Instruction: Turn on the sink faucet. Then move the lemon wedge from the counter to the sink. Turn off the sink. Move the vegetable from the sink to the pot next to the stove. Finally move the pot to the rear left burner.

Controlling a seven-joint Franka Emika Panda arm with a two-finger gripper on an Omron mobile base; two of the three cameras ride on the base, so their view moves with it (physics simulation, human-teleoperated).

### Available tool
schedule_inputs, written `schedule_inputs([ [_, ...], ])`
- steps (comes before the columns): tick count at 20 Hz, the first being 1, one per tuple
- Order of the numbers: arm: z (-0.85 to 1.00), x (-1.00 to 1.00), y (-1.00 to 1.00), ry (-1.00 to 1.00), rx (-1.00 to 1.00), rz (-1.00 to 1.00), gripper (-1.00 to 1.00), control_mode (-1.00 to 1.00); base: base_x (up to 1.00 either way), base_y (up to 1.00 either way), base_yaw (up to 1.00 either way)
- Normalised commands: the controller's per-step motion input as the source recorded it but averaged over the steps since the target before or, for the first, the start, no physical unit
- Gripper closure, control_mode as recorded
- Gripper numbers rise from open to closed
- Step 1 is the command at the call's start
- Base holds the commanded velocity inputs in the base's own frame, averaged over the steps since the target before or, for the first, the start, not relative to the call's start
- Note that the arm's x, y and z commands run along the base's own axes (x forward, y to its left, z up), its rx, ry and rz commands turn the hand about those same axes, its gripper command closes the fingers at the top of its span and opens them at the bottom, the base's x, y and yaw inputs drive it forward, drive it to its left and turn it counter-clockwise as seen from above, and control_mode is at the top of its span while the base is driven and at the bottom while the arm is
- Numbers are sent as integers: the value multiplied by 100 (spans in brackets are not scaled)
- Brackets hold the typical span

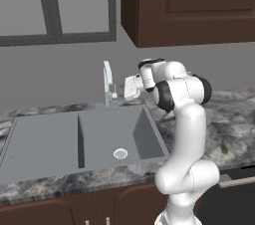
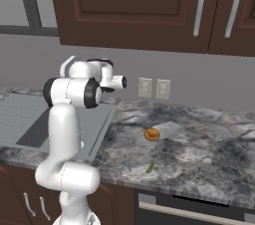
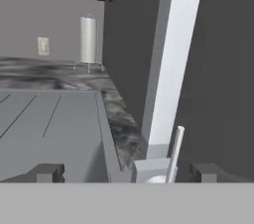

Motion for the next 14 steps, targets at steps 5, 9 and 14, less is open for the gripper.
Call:
schedule_inputs([
  [5,-10,34,6,0,0,5,-100,-100,0,0,0],
  [9,-12,27,9,0,0,0,-100,-100,0,0,0],
  [14,-16,23,20,0,0,0,-100,-100,0,0,0],
])
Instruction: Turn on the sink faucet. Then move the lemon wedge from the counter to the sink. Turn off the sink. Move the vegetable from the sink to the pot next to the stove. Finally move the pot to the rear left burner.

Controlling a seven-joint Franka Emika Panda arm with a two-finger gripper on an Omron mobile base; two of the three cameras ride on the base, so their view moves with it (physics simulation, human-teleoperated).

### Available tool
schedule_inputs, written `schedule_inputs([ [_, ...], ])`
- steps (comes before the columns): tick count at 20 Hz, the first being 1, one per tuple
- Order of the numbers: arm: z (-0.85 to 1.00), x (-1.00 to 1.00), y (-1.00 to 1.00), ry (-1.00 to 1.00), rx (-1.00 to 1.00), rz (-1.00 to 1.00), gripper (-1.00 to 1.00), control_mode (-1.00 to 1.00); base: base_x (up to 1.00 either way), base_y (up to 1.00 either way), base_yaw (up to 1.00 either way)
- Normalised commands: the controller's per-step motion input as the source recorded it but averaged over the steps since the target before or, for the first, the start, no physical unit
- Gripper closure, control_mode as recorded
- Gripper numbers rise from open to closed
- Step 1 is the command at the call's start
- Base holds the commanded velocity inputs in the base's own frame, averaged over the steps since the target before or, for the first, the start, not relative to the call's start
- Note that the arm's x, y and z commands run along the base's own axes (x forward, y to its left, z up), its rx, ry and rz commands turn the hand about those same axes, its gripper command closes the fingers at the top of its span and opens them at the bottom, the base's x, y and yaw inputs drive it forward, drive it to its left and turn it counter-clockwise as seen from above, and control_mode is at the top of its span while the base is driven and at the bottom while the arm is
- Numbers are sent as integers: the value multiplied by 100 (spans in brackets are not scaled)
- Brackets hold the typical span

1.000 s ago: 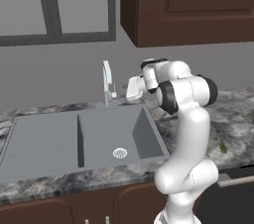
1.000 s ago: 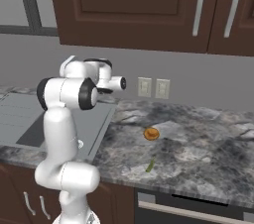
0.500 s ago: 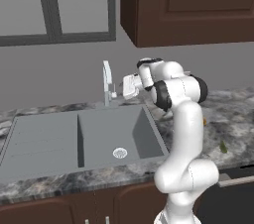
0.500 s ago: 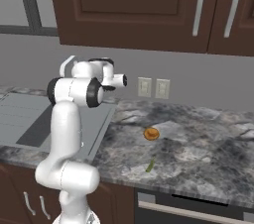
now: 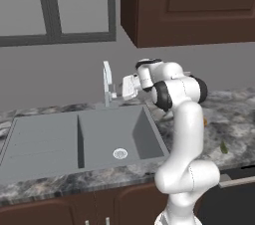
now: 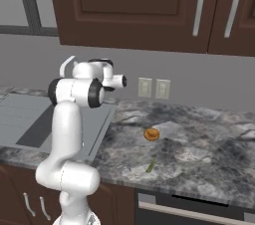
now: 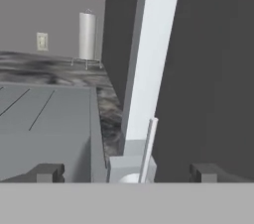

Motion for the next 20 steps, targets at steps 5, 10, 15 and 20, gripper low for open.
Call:
schedule_inputs([
  [5,-17,31,13,0,0,0,-100,-100,0,0,0],
  [10,-16,18,12,0,0,0,-100,-100,0,0,0],
  [15,-8,0,15,-2,0,2,-100,-100,0,0,0],
  [20,-2,0,18,-1,0,3,-100,-100,0,0,0],
])
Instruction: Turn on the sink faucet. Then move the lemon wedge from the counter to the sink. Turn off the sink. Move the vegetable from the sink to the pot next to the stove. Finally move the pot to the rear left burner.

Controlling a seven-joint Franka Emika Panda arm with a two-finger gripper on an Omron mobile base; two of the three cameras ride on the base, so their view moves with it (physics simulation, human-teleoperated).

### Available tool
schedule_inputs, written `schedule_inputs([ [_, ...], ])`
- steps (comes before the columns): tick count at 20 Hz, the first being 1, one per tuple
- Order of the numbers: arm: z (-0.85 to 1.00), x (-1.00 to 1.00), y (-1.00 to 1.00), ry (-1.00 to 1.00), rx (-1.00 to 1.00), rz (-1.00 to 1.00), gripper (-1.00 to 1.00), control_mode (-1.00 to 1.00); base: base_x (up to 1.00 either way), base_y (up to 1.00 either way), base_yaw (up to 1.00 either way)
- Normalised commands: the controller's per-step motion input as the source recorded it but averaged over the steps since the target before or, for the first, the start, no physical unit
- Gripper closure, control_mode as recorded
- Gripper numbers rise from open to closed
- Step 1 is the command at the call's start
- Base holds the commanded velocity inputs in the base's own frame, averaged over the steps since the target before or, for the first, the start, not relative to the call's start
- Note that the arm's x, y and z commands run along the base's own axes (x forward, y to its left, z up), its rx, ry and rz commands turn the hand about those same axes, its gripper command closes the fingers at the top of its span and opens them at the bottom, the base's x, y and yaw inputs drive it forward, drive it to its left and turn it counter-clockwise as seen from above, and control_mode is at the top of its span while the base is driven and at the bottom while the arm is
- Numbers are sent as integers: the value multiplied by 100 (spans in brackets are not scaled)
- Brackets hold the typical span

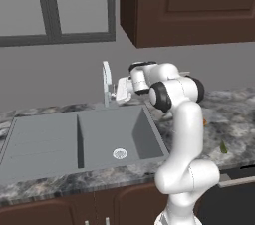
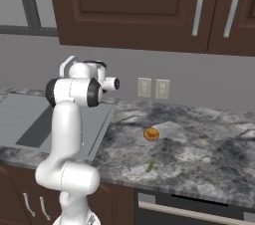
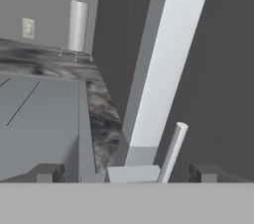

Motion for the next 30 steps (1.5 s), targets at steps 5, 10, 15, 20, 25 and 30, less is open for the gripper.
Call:
schedule_inputs([
  [5,-1,14,3,0,0,2,-100,-100,0,0,0],
  [10,0,12,1,0,0,0,-100,-100,0,0,0],
  [15,-1,0,5,0,0,0,-100,-100,0,0,0],
  [20,-2,5,5,0,1,0,100,-100,0,0,0],
  [25,0,7,2,-1,2,0,100,-100,0,0,0],
  [30,1,10,0,0,7,0,100,-100,0,0,0],
])
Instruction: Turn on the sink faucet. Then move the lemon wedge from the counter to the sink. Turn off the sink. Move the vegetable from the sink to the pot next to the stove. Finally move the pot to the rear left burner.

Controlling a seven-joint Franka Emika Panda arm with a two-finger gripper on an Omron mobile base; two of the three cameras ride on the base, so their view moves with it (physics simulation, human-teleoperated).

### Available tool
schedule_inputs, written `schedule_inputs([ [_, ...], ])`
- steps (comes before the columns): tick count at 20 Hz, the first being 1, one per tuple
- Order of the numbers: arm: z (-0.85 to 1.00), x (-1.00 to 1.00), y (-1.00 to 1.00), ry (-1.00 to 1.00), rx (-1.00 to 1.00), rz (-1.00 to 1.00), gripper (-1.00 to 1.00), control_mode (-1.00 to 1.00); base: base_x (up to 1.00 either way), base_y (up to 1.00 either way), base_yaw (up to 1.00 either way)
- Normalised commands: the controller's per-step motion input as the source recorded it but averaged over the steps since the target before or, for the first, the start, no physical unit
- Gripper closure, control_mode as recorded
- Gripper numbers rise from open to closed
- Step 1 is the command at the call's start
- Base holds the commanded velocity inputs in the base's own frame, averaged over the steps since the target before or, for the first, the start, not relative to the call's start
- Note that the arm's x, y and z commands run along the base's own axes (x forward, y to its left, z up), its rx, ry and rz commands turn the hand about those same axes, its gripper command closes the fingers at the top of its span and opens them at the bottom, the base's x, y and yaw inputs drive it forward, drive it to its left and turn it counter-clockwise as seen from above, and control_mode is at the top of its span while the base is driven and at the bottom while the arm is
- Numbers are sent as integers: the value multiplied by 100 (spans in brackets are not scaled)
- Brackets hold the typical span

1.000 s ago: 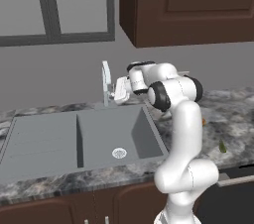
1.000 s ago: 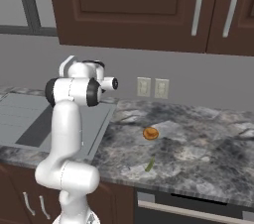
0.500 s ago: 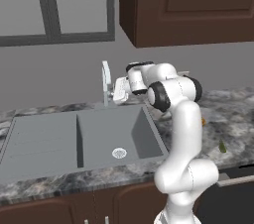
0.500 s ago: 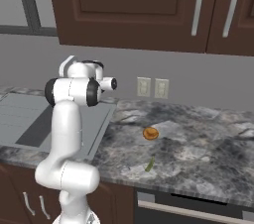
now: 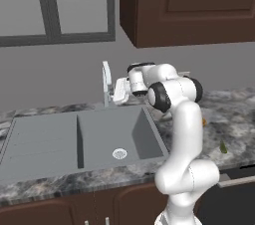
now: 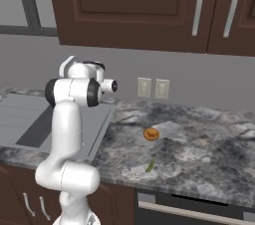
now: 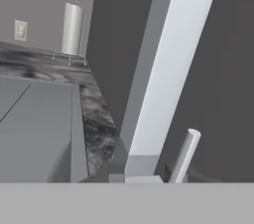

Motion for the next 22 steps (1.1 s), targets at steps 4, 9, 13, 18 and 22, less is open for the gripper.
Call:
schedule_inputs([
  [4,1,6,0,0,6,-1,100,-100,0,0,0],
  [9,0,0,0,0,4,-13,100,-100,0,0,0],
  [13,0,0,-2,0,4,-24,100,-100,0,0,0],
  [18,0,0,-4,0,4,-28,100,-100,0,0,0],
  [22,0,3,-10,2,2,-18,100,-100,0,0,0],
])
